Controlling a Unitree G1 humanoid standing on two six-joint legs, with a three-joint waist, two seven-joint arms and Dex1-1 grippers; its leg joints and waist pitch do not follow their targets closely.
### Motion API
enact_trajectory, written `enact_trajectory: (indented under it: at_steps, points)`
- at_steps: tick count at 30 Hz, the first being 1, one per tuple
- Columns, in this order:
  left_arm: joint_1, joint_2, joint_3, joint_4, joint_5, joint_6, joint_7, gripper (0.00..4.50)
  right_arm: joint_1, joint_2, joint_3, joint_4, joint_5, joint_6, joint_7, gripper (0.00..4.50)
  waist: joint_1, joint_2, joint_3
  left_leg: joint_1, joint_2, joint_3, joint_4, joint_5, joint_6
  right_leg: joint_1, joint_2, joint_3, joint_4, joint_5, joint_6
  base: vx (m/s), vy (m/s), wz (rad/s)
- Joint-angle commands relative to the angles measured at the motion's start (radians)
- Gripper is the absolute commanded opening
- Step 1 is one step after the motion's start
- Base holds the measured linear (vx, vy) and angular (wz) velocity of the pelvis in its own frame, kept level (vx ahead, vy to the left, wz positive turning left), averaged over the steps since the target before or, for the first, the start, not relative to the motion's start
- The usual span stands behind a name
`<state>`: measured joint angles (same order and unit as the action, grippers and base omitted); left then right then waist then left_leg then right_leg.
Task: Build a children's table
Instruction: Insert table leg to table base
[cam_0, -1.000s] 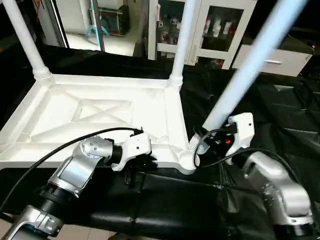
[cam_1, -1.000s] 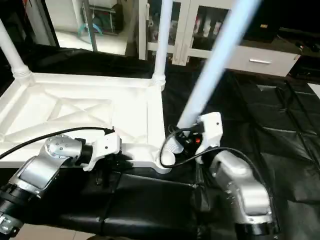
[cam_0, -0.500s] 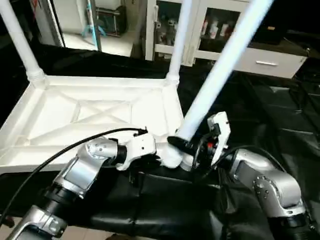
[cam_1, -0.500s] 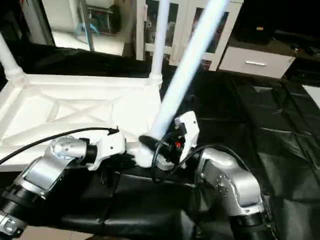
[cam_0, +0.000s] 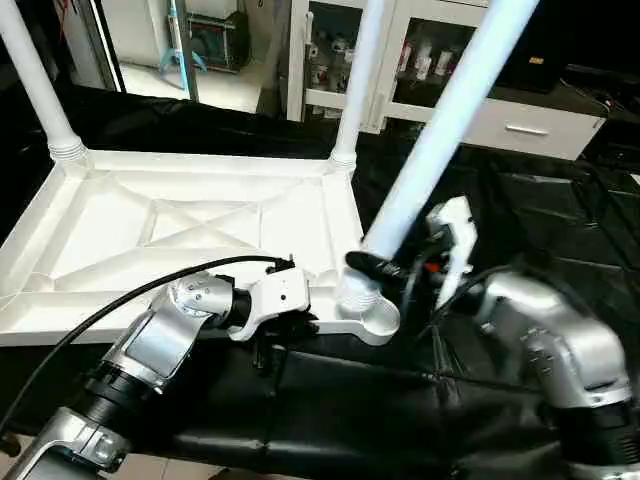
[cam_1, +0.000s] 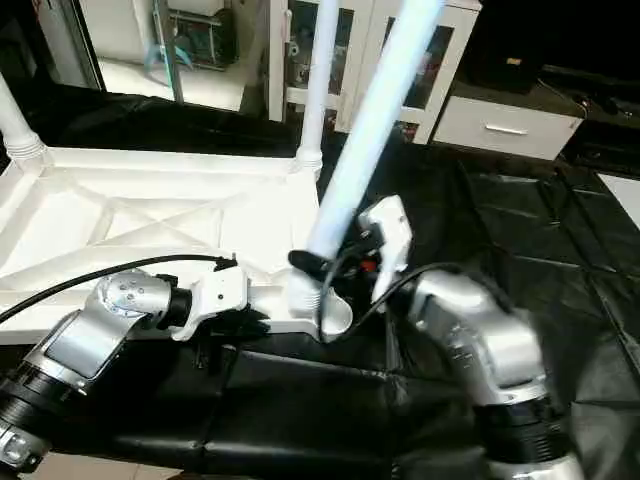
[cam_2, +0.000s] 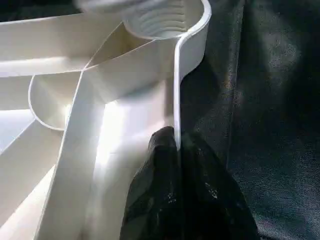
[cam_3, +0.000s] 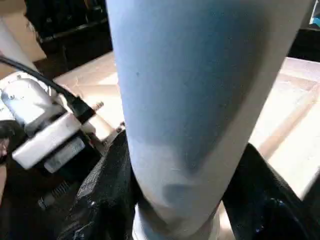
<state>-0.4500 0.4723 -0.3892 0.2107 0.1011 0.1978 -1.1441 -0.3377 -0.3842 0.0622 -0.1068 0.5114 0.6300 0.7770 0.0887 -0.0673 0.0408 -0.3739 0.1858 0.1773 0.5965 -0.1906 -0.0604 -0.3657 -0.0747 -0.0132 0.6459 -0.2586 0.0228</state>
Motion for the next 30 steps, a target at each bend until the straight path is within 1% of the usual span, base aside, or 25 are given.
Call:
enact_trajectory:
  at_steps: [1, 2, 3, 4, 6, 9, 10, 12, 14, 15, 16, 17, 19, 21, 24, 25, 27, 28, 30]
  points:
    - [0.014, 0.016, -0.044, 0.028, 0.012, 0.010, -0.028, 0.02, -0.014, -0.044, 0.015, -0.016, -0.020, 0.013, 0.041, 1.85, 0.006, 0.001, -0.051, 0.022, 0.042, -0.009, -0.070, -0.071, 0.019, 0.028, -0.058, 0.025, -0.067, 0.100, -0.214, 0.000, 0.000, 0.00]
    - [0.011, 0.019, -0.049, 0.029, 0.013, 0.010, -0.036, 0.02, -0.009, -0.082, 0.040, -0.010, -0.039, 0.013, 0.071, 1.85, 0.006, 0.001, -0.051, 0.022, 0.042, -0.009, -0.069, -0.069, 0.018, 0.028, -0.058, 0.026, -0.067, 0.101, -0.214, 0.000, 0.000, 0.00]
    - [0.010, 0.019, -0.050, 0.030, 0.013, 0.010, -0.038, 0.02, -0.007, -0.097, 0.051, -0.007, -0.047, 0.011, 0.083, 1.85, 0.007, 0.000, -0.051, 0.022, 0.042, -0.010, -0.069, -0.069, 0.018, 0.029, -0.058, 0.025, -0.067, 0.101, -0.213, 0.000, 0.000, 0.00]
    - [0.009, 0.021, -0.052, 0.030, 0.014, 0.011, -0.041, 0.02, -0.004, -0.111, 0.062, -0.003, -0.058, 0.007, 0.092, 1.85, 0.006, -0.002, -0.050, 0.021, 0.042, -0.009, -0.069, -0.070, 0.017, 0.028, -0.059, 0.026, -0.068, 0.098, -0.212, 0.000, 0.000, 0.00]
    - [0.006, 0.024, -0.056, 0.030, 0.019, 0.012, -0.047, 0.02, 0.004, -0.134, 0.080, 0.004, -0.075, 0.001, 0.109, 1.85, 0.007, -0.002, -0.051, 0.022, 0.043, -0.010, -0.069, -0.068, 0.019, 0.028, -0.059, 0.026, -0.068, 0.100, -0.214, 0.000, 0.000, 0.00]
    - [0.002, 0.025, -0.059, 0.033, 0.022, 0.011, -0.050, 0.02, 0.003, -0.133, 0.089, 0.018, -0.098, -0.011, 0.090, 1.85, 0.005, -0.004, -0.052, 0.021, 0.042, -0.010, -0.067, -0.060, 0.022, 0.028, -0.059, 0.026, -0.066, 0.111, -0.221, 0.000, 0.000, 0.00]
    - [0.000, 0.024, -0.060, 0.035, 0.022, 0.011, -0.051, 0.02, 0.001, -0.123, 0.084, 0.031, -0.103, -0.020, 0.077, 1.85, 0.005, -0.002, -0.053, 0.022, 0.042, -0.009, -0.066, -0.053, 0.022, 0.027, -0.059, 0.026, -0.064, 0.126, -0.228, 0.000, 0.000, 0.00]
    - [-0.004, 0.023, -0.061, 0.039, 0.023, 0.010, -0.052, 0.02, -0.004, -0.104, 0.078, 0.054, -0.106, -0.031, 0.062, 1.85, 0.004, -0.002, -0.053, 0.022, 0.041, -0.008, -0.066, -0.056, 0.023, 0.026, -0.059, 0.026, -0.065, 0.127, -0.235, 0.000, 0.000, 0.00]
    - [-0.005, 0.024, -0.062, 0.039, 0.023, 0.010, -0.053, 0.02, -0.006, -0.102, 0.081, 0.063, -0.106, -0.038, 0.062, 1.85, 0.005, -0.003, -0.053, 0.022, 0.043, -0.009, -0.067, -0.064, 0.021, 0.028, -0.059, 0.025, -0.065, 0.119, -0.236, 0.000, 0.000, 0.00]
    - [-0.005, 0.024, -0.063, 0.039, 0.023, 0.011, -0.054, 0.02, -0.007, -0.099, 0.083, 0.068, -0.107, -0.043, 0.062, 1.85, 0.005, -0.001, -0.053, 0.023, 0.043, -0.009, -0.067, -0.066, 0.020, 0.027, -0.059, 0.025, -0.065, 0.119, -0.236, 0.000, 0.000, 0.00]
    - [-0.007, 0.028, -0.067, 0.039, 0.022, 0.013, -0.057, 0.02, -0.015, -0.078, 0.083, 0.094, -0.115, -0.065, 0.051, 1.85, 0.004, -0.001, -0.053, 0.023, 0.043, -0.009, -0.067, -0.068, 0.019, 0.027, -0.059, 0.025, -0.064, 0.124, -0.238, 0.000, 0.000, 0.00]
    - [-0.008, 0.028, -0.067, 0.039, 0.022, 0.013, -0.057, 0.02, -0.016, -0.077, 0.083, 0.096, -0.117, -0.066, 0.050, 1.85, 0.002, -0.001, -0.053, 0.022, 0.042, -0.009, -0.067, -0.069, 0.018, 0.026, -0.059, 0.025, -0.064, 0.123, -0.241, 0.000, 0.000, 0.00]
    - [-0.007, 0.032, -0.070, 0.036, 0.022, 0.016, -0.061, 0.02, -0.021, -0.066, 0.087, 0.113, -0.128, -0.074, 0.049, 1.85, 0.003, -0.001, -0.052, 0.021, 0.042, -0.010, -0.069, -0.073, 0.013, 0.029, -0.058, 0.025, -0.065, 0.116, -0.238, 0.000, 0.000, 0.00]
    - [-0.007, 0.034, -0.070, 0.035, 0.022, 0.017, -0.061, 0.02, -0.022, -0.065, 0.093, 0.120, -0.133, -0.077, 0.052, 1.85, 0.004, 0.000, -0.053, 0.023, 0.042, -0.010, -0.068, -0.073, 0.012, 0.028, -0.058, 0.025, -0.064, 0.122, -0.238, 0.000, 0.000, 0.00]
    - [-0.006, 0.038, -0.070, 0.033, 0.022, 0.017, -0.063, 0.02, -0.022, -0.073, 0.118, 0.132, -0.153, -0.093, 0.063, 1.85, 0.002, 0.000, -0.052, 0.021, 0.043, -0.010, -0.070, -0.085, 0.005, 0.029, -0.058, 0.024, -0.066, 0.113, -0.233, 0.000, 0.000, 0.00]
    - [-0.006, 0.040, -0.070, 0.034, 0.023, 0.016, -0.065, 0.02, -0.021, -0.073, 0.125, 0.135, -0.152, -0.092, 0.069, 1.85, 0.002, 0.001, -0.052, 0.023, 0.043, -0.010, -0.071, -0.097, 0.001, 0.029, -0.059, 0.024, -0.067, 0.100, -0.232, 0.000, 0.000, 0.00]
    - [-0.007, 0.041, -0.070, 0.035, 0.023, 0.015, -0.065, 0.02, -0.021, -0.073, 0.128, 0.136, -0.152, -0.092, 0.072, 1.85, 0.001, 0.001, -0.051, 0.023, 0.043, -0.010, -0.071, -0.104, -0.001, 0.029, -0.058, 0.025, -0.067, 0.093, -0.231, 0.000, 0.000, 0.00]
    - [-0.008, 0.042, -0.071, 0.039, 0.024, 0.013, -0.065, 0.02, -0.020, -0.069, 0.130, 0.138, -0.157, -0.092, 0.076, 1.85, 0.001, 0.002, -0.051, 0.024, 0.044, -0.010, -0.072, -0.104, -0.003, 0.028, -0.058, 0.024, -0.067, 0.096, -0.231, 0.000, 0.000, 0.00]
    - [-0.008, 0.042, -0.071, 0.040, 0.024, 0.012, -0.065, 0.02, -0.018, -0.067, 0.131, 0.138, -0.158, -0.090, 0.081, 1.85, 0.001, 0.001, -0.052, 0.024, 0.043, -0.009, -0.071, -0.099, -0.002, 0.028, -0.058, 0.025, -0.066, 0.107, -0.233, 0.000, 0.000, 0.00]
